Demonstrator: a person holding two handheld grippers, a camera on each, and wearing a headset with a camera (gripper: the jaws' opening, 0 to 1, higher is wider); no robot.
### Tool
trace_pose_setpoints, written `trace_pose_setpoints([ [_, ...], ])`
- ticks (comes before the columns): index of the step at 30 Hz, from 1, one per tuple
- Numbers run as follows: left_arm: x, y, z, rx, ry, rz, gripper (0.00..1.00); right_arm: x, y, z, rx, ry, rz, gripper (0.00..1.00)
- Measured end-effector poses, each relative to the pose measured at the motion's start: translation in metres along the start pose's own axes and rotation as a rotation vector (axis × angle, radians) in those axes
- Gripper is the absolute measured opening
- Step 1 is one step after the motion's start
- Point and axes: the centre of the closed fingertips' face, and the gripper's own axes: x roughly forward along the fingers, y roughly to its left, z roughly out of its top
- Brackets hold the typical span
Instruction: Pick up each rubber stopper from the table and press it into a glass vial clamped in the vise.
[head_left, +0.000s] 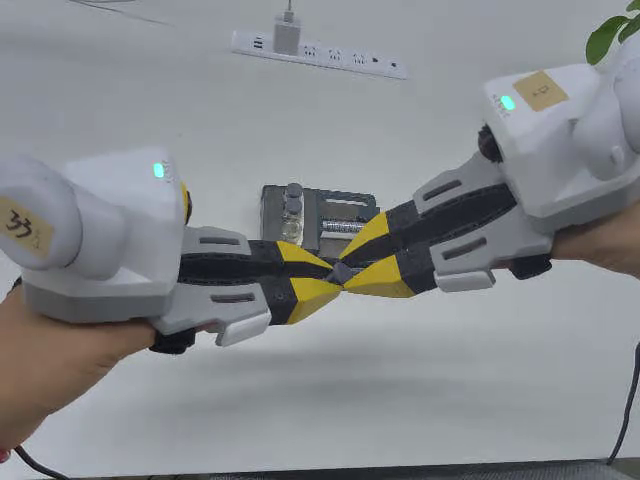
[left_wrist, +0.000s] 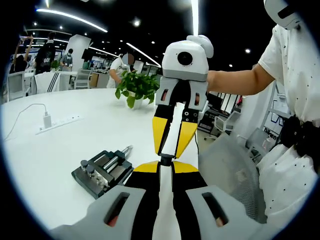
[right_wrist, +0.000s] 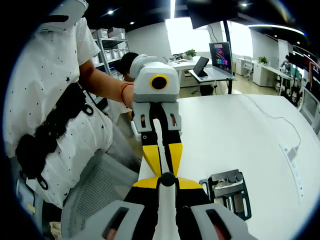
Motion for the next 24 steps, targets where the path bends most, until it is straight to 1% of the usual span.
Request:
trace_pose_setpoints([
  [11, -0.0001, -0.0016, -0.003, 0.006, 0.015, -0.016, 0.04, 0.0016, 0.0023, -0.0012, 0.009, 0.005, 0.013, 0.06],
  [16, -0.0006, -0.0015, -0.0046, 0.009, 0.023, -0.016, 0.04, 0.0026, 0.002, -0.0014, -0.003, 0.008, 0.01, 0.06],
  [24, -0.0019, -0.0005, -0.0053, 0.0, 0.012, -0.008, 0.05, 0.0036, 0.0012, -0.0016, 0.004, 0.005, 0.001, 0.06],
])
